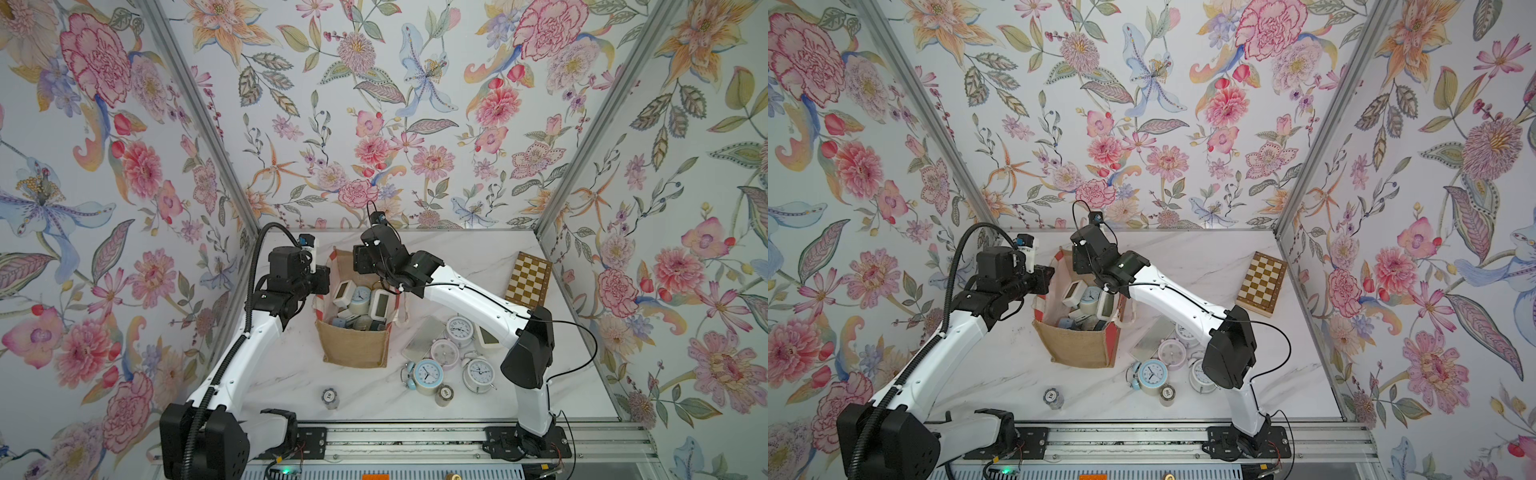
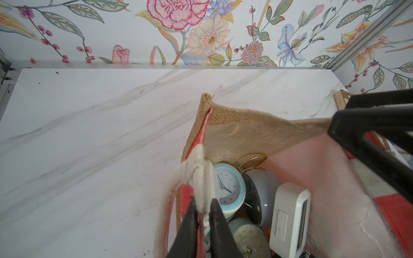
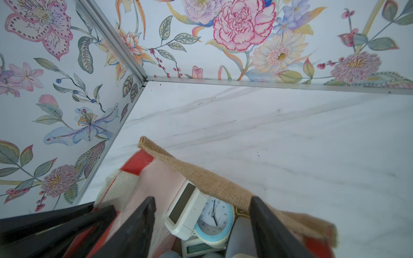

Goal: Put the alarm clock into the canvas bag
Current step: Place the alarm at the canvas bag, then pick up the alarm from the center of the board.

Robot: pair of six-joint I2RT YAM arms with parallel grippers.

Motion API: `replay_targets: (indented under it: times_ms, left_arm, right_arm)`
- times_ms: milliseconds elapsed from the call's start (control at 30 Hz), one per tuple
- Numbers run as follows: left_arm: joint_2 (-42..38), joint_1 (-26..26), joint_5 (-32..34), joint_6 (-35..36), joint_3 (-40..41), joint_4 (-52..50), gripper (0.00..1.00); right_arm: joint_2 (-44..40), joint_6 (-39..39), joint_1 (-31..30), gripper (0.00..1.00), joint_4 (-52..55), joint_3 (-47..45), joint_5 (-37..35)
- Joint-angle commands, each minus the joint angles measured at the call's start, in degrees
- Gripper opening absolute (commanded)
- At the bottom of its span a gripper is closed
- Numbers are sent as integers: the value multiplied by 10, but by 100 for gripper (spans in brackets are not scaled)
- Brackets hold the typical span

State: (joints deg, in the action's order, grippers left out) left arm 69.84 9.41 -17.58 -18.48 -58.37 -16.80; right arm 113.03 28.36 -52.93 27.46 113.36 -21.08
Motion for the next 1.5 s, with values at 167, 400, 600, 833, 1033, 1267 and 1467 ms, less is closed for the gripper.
replay_targets:
  times_ms: [167,400,600,833,1033,1267,1467]
  left_arm:
    - [11,4,-4,-3,0,17,15]
    - [13,4,-2,-1,-3,14,15]
    - [14,4,-4,-3,-1,17,15]
    - [12,4,-3,-4,0,15,15]
    - [10,4,-2,-2,1,12,15]
    - [9,4,-2,-4,5,15,15]
    - [12,4,-4,-5,5,17,15]
  right_arm:
    - [-119,-91,82,72,7,-111,60]
    - [-229,-106,154,73,7,-268,80]
    - [-310,-98,226,74,13,-402,113]
    - [-348,-87,314,76,49,-501,179]
    - [-350,-92,367,77,83,-559,204]
    - [-342,-102,392,80,99,-605,214]
    - [-323,-111,403,81,109,-620,211]
